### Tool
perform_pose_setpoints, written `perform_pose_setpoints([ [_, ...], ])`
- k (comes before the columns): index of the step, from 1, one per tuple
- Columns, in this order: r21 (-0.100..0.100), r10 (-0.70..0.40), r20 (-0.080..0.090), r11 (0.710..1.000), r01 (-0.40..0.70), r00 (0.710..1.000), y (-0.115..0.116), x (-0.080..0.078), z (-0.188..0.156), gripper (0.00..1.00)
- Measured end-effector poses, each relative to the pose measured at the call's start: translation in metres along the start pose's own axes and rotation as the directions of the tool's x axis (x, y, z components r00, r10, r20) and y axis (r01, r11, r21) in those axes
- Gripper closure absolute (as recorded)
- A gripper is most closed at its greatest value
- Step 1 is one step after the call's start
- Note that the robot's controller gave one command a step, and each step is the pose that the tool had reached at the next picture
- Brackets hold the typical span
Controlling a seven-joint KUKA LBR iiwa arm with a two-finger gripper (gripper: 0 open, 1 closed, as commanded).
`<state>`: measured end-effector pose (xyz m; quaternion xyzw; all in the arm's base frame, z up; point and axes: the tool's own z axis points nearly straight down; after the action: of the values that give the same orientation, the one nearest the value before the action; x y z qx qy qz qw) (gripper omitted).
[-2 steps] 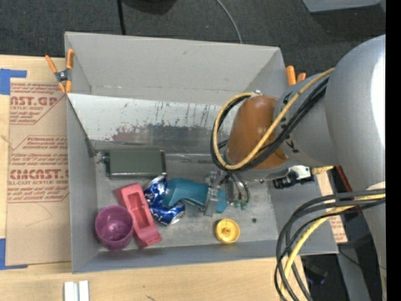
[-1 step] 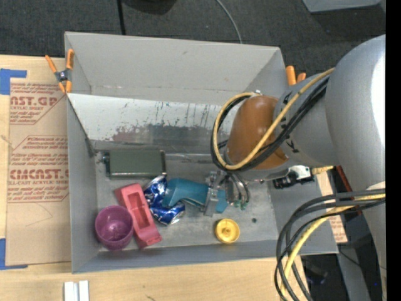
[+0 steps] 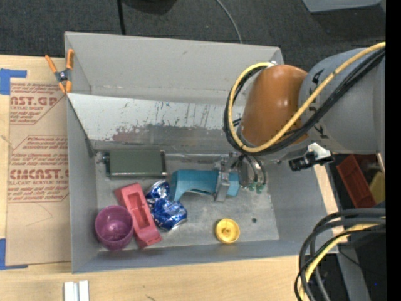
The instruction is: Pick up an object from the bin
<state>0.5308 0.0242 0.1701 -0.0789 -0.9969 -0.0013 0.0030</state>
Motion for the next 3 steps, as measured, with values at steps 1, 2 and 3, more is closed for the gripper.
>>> perform_pose_setpoints([
  [1, 0.001, 0.000, 0.000, 1.000, 0.000, 1.000, 0.000, 0.000, 0.000, 1.00],
  [2, 0.001, 0.000, 0.000, 1.000, 0.000, 1.000, 0.000, 0.000, 0.000, 1.00],
  [3, 0.002, 0.020, -0.004, 1.000, -0.020, 1.000, -0.007, 0.002, -0.116, 1.00],
])
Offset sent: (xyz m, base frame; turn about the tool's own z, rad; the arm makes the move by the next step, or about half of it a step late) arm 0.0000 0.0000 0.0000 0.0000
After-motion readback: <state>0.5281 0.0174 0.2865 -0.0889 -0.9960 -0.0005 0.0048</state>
